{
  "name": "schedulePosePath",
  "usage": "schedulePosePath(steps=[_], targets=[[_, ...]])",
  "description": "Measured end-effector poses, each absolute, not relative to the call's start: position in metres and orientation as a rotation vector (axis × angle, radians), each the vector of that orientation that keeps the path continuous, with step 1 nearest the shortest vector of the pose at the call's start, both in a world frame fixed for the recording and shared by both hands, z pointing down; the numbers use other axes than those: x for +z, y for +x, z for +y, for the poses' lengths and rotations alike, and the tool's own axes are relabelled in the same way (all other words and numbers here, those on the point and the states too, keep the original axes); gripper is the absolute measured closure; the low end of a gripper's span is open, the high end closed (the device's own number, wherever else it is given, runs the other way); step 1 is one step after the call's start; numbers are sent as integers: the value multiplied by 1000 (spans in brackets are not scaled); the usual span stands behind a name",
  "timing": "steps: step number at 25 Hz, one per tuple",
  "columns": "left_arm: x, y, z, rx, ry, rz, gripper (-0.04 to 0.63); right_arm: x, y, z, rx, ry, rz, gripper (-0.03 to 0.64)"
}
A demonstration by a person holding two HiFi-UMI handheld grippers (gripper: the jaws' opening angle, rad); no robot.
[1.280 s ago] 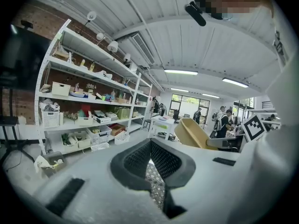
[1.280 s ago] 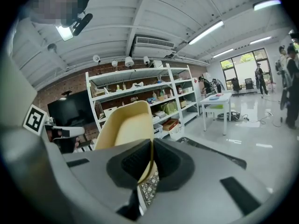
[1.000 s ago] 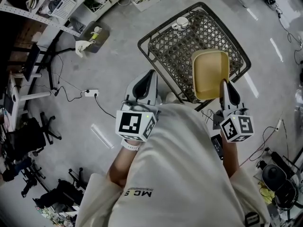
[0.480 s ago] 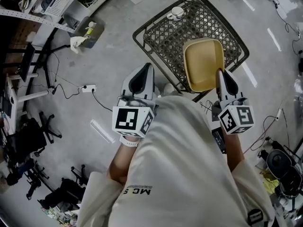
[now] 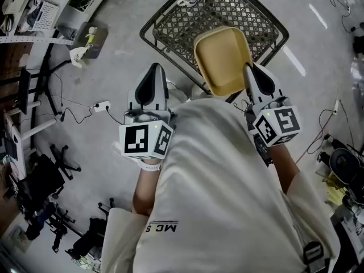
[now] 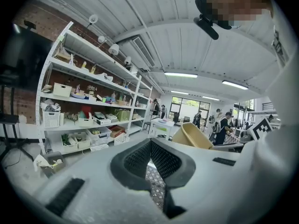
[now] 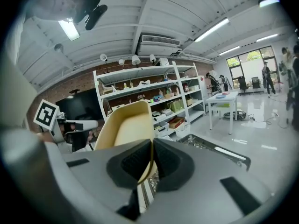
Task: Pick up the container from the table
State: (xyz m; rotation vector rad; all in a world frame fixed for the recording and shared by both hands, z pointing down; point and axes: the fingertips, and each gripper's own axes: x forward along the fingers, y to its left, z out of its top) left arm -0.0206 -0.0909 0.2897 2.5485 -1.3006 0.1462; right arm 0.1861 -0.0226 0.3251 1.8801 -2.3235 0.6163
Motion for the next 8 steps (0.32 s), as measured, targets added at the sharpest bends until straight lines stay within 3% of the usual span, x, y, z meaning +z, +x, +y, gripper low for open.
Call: schedulePosePath(steps=[8], targets=[[289,-12,-85,147,2559,-1282,572,306,192,-25,554,1903,-2400,588]])
